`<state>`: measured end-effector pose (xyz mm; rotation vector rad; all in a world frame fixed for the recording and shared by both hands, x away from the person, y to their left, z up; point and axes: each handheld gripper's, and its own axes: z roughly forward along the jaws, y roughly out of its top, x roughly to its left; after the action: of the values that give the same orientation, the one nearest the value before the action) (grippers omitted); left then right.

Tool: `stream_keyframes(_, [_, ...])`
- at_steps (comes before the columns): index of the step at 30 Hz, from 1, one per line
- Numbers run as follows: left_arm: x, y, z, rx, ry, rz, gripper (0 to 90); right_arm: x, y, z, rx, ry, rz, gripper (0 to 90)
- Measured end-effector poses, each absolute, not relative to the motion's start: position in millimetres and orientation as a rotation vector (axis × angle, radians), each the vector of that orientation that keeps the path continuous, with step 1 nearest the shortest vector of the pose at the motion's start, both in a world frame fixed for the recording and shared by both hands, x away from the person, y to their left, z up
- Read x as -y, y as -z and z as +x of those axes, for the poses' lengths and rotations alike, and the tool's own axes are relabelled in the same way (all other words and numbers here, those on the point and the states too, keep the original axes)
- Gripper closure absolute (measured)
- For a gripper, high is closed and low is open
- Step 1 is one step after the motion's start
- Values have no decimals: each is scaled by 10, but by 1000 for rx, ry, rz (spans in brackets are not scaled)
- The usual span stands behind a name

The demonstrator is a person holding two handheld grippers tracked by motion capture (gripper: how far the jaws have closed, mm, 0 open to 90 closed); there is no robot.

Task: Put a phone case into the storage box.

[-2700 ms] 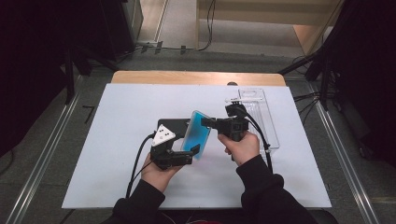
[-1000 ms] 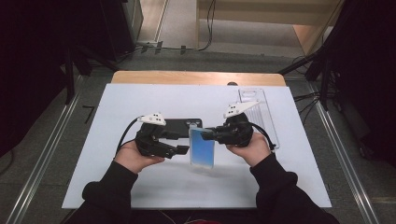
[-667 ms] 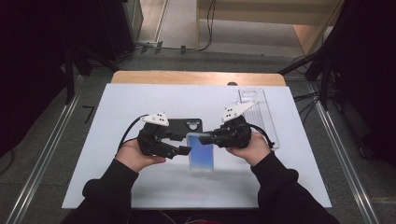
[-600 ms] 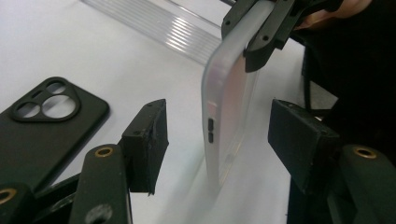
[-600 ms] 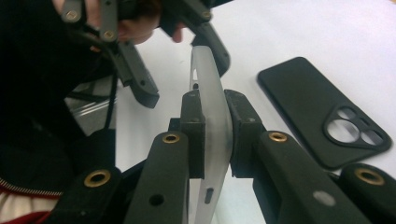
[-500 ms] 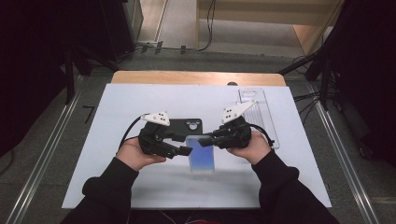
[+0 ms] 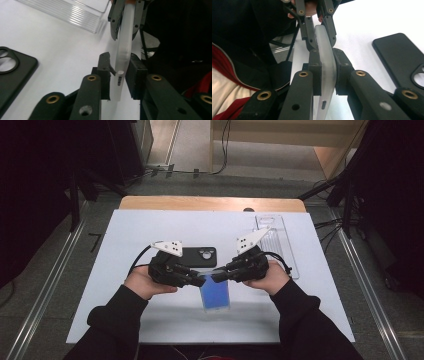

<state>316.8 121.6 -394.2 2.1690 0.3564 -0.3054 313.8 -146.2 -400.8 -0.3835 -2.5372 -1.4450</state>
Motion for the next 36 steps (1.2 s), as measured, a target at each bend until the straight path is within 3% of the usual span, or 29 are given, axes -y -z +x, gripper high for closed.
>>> stream_keyframes(8, [-1228,3933,3189,-367,360,2160,817,1458,4014,3141,2528,1445,-395,758])
stream_keyframes(9, [-1233,3931,3187,-375,356,2160,817,1456,4014,3135,2532,1451,-409,722])
stream_keyframes(13, [-1279,3912,3194,-416,331,2160,819,1491,4002,3136,2520,1532,-545,381])
stream_keyframes(19, [-1383,3869,3234,-519,296,2130,818,1532,3978,3102,2569,1595,-643,222])
stream_keyframes(23, [-1432,3840,3270,-610,267,2105,818,1515,3990,3099,2571,1581,-686,0])
stream_keyframes(36, [-1472,3706,3268,-888,95,2027,817,1463,4044,3015,2580,1635,-994,0])
